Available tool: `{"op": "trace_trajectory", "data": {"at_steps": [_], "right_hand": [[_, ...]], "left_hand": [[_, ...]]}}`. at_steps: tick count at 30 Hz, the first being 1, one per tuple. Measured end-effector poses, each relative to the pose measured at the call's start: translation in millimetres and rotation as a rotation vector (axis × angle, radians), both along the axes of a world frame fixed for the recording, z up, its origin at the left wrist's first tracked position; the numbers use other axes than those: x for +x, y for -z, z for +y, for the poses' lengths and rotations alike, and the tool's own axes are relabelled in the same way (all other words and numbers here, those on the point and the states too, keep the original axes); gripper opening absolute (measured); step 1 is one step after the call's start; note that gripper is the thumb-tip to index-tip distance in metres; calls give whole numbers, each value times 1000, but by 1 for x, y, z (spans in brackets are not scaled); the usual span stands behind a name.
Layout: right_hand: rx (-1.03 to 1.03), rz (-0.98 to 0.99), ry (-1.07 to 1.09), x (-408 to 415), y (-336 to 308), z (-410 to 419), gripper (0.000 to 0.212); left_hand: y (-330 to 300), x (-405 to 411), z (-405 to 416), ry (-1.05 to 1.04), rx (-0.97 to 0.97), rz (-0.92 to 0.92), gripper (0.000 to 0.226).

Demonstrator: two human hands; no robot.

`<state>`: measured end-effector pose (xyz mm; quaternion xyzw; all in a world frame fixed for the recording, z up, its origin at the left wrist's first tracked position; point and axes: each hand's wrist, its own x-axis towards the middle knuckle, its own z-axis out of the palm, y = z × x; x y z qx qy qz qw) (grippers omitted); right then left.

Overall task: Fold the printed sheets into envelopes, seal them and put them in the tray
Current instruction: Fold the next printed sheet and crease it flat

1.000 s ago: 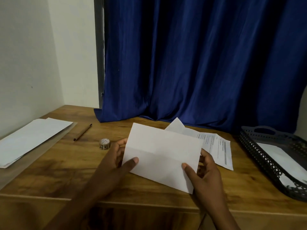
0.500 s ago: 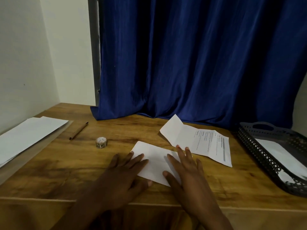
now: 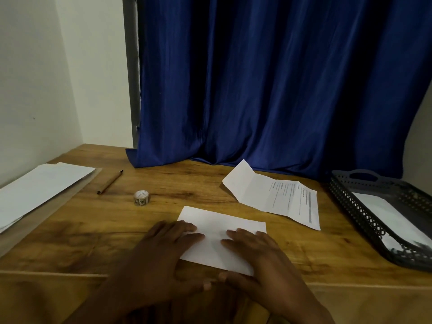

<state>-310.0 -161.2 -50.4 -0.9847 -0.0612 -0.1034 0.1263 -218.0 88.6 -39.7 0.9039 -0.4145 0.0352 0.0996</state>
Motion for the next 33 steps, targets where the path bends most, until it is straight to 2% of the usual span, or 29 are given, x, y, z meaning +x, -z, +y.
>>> {"op": "trace_trajectory", "data": {"at_steps": [5,8,11,14,17,20,23,26,28,33], "right_hand": [[-83,39,-89,-16,2,-9,76],[-147,55,-139,-22,5,-14,70],[-115,44,-178,-28,4,-18,64],[62,-13,-211,-36,-2,-23,57],[309,-137,-176,-45,-15,-25,41],[581,-221,-124,-47,-38,-22,18],[811,-310,-80,-41,-59,-21,18],[998,-337,-82,-28,-73,-24,23],[1065,-302,-74,-14,-77,-26,25],[1052,-265,102,22,-60,-31,16]], "left_hand": [[11,-9,17,42,44,-57,77],[17,-15,27,45,-3,-126,67],[16,-21,33,77,-76,-182,54],[12,-25,38,143,-198,-182,46],[-3,-27,41,138,-425,-49,34],[-25,-27,38,65,-561,103,21],[-42,-23,30,-6,-823,321,16],[-57,-11,17,-19,-1035,400,17],[-64,2,9,-38,-1084,427,14],[-54,35,-2,-48,-961,460,13]]}}
